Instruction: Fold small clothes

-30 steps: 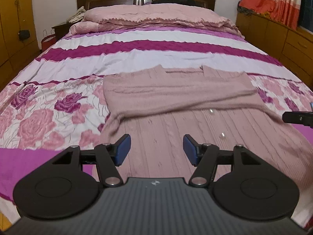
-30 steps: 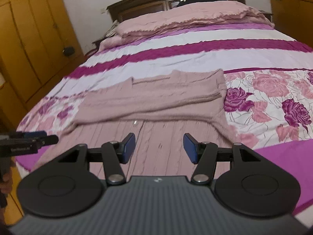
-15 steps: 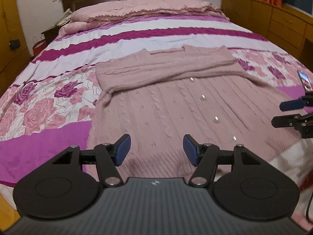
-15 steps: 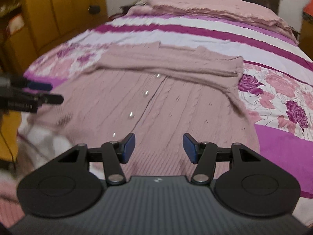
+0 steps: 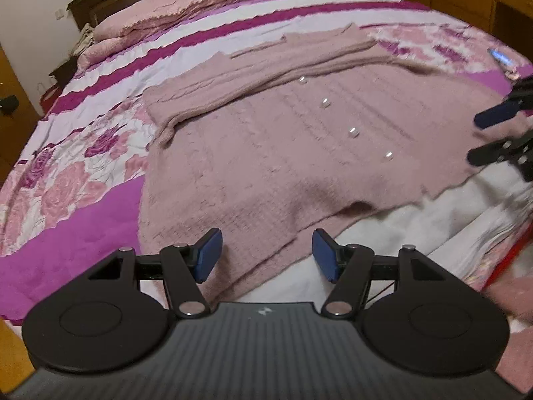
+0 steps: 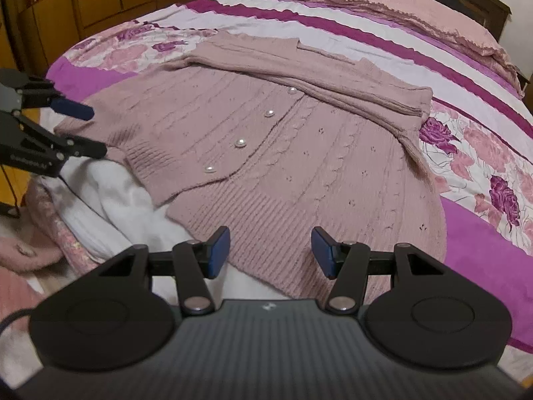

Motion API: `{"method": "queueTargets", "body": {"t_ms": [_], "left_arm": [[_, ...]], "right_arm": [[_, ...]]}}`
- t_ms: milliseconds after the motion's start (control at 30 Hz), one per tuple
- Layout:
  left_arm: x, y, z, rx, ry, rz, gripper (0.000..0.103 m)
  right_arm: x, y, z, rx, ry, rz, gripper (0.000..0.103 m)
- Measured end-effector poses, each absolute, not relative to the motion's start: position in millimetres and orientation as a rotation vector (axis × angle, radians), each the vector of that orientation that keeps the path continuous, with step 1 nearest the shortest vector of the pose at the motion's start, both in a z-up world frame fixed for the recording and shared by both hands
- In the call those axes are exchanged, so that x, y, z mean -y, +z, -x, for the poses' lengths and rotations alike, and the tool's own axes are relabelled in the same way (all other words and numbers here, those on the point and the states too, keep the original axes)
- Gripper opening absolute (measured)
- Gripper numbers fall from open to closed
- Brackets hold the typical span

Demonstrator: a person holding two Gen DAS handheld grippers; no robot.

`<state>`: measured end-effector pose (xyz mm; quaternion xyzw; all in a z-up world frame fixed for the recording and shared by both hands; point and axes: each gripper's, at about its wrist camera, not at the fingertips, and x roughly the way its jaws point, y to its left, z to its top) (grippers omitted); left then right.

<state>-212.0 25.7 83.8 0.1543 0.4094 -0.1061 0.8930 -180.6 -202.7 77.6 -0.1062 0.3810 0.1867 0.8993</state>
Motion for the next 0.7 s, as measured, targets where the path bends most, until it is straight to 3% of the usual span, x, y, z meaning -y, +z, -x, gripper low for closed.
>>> {"method": "queueTargets", "body": {"t_ms": [700], "left_arm": [[-52.8,77.0,224.2,-0.799,-0.075,-0.386,0.068]], "right_arm": [[139.8,74.8,171.1,-0.742,0.66,0.343,0.057]]}}
